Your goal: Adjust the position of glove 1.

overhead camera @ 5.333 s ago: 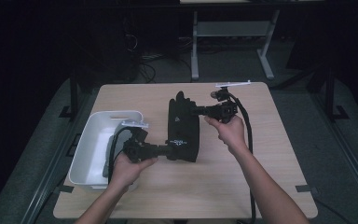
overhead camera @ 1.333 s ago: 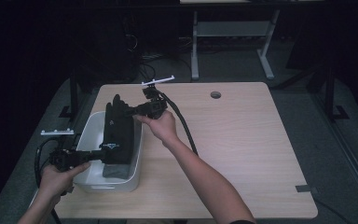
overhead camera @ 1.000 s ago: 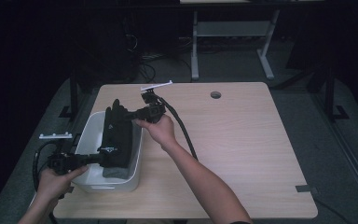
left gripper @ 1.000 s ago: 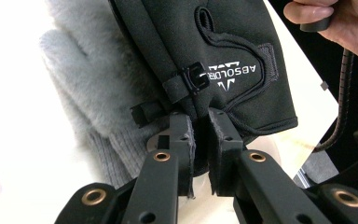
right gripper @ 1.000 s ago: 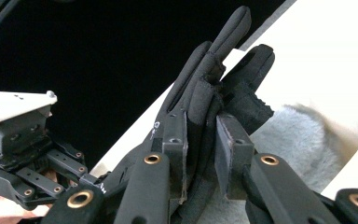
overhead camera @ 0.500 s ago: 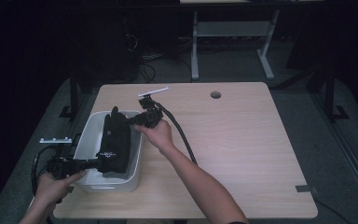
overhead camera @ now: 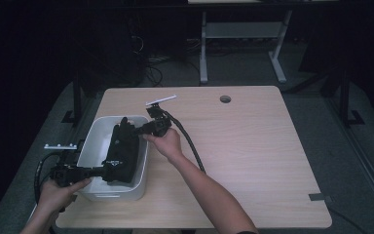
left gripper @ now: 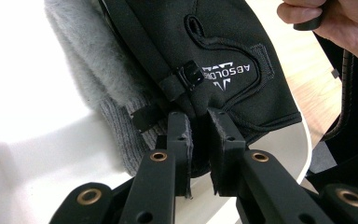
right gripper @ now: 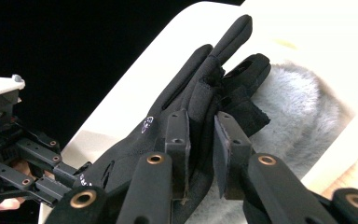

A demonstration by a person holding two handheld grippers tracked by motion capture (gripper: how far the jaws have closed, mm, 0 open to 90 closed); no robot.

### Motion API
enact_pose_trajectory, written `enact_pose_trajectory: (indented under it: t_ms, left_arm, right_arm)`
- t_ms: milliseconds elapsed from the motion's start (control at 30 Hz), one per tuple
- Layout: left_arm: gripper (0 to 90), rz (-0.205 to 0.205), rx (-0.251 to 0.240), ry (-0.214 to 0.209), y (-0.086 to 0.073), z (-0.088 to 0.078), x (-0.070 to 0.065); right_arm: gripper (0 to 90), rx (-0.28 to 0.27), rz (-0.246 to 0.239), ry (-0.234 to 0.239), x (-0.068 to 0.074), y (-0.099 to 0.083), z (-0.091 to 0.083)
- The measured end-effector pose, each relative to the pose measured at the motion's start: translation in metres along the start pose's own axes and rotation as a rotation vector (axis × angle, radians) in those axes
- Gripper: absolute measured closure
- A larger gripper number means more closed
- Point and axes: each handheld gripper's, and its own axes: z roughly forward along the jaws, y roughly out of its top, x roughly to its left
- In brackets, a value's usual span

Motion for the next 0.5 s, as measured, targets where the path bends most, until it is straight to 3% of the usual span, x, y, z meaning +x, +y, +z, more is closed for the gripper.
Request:
enact_pose_trajectory:
  t_ms: [500]
  left_arm:
    - [69.9,-0.015,-0.013,0.007,0.0016,-0.0048,0.0016]
  right_arm:
    - [69.2,-0.008,0.009,-0.012,-0.0027,0.0018,-0.0005]
